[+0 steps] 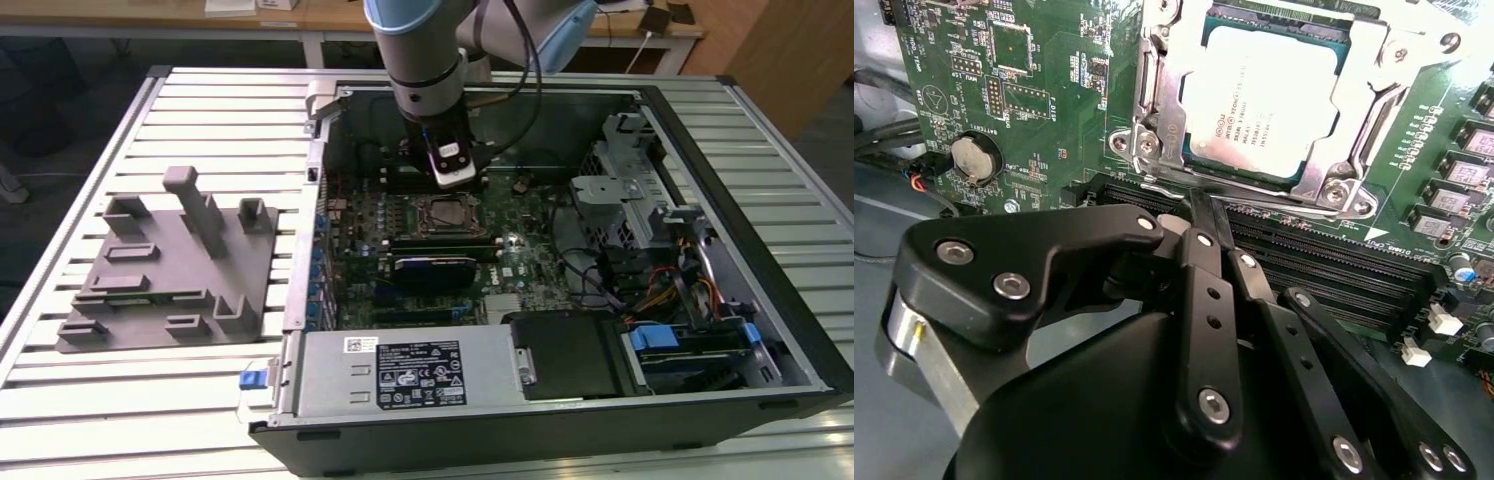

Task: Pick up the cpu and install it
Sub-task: 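Install the first cpu locking lever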

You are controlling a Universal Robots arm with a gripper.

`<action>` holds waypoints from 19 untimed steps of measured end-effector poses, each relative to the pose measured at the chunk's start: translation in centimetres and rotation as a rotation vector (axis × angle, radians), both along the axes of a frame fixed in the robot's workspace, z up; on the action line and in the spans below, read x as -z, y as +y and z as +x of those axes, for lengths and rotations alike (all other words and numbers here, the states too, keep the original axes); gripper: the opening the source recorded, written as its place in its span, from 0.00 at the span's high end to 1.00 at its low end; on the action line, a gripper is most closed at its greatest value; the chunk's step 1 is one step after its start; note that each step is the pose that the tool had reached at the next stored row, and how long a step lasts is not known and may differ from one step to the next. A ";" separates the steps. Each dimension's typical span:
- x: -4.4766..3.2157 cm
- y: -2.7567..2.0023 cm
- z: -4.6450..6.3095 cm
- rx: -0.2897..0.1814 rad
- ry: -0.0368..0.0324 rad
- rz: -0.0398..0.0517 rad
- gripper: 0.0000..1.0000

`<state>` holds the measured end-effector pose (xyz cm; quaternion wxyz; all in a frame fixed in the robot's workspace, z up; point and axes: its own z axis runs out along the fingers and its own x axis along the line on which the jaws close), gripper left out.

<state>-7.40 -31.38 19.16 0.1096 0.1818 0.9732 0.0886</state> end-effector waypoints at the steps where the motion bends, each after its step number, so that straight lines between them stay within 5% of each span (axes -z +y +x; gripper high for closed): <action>1: -0.05 -0.01 0.0 0.000 0.0000 0.0002 0.89; 8: -0.87 0.00 0.0 0.000 -0.0001 0.0090 0.89; 12: -0.87 -0.10 0.0 0.000 -0.0017 0.0445 0.89; 19: -0.95 -0.29 0.0 0.000 -0.0034 0.0480 0.89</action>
